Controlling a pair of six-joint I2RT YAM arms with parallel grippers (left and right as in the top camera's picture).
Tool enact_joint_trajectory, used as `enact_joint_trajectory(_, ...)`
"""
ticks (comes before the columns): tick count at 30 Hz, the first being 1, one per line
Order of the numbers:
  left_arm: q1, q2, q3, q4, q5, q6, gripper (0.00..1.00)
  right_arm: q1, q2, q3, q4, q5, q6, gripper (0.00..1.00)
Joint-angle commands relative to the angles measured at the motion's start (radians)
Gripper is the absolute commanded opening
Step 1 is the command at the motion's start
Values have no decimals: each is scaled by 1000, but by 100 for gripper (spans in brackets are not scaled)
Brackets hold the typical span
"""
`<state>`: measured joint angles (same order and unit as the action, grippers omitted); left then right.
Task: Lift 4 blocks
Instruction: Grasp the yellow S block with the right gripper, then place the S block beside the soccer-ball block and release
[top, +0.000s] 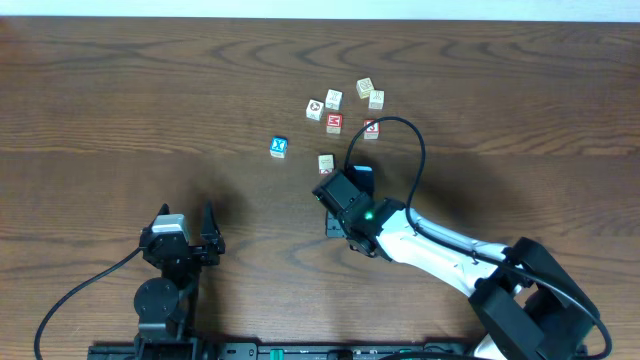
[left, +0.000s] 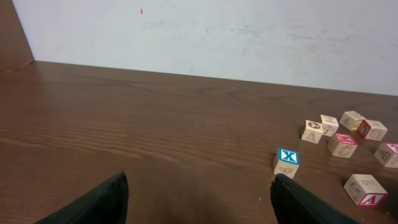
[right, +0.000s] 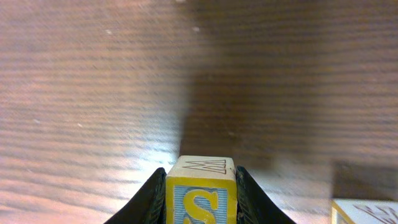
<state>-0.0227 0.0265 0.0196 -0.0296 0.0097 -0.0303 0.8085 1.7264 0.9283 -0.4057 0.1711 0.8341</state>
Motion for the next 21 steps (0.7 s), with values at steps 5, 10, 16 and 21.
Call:
enact_joint_trajectory(5, -3, -1, -16, -44, -19, -13, 74, 11, -119, -12, -127, 79, -44, 14)
enact_joint_trajectory(10, -3, -1, -16, -44, -19, -13, 73, 11, -146, -12, -202, 121, -51, 16)
enact_joint_trajectory(16, -3, -1, -16, -44, -19, -13, 73, 11, -144, -13, -215, 140, -50, 17)
enact_joint_trajectory(21, -3, -1, -16, -44, -19, -13, 73, 11, -144, -14, -215, 162, -45, 19)
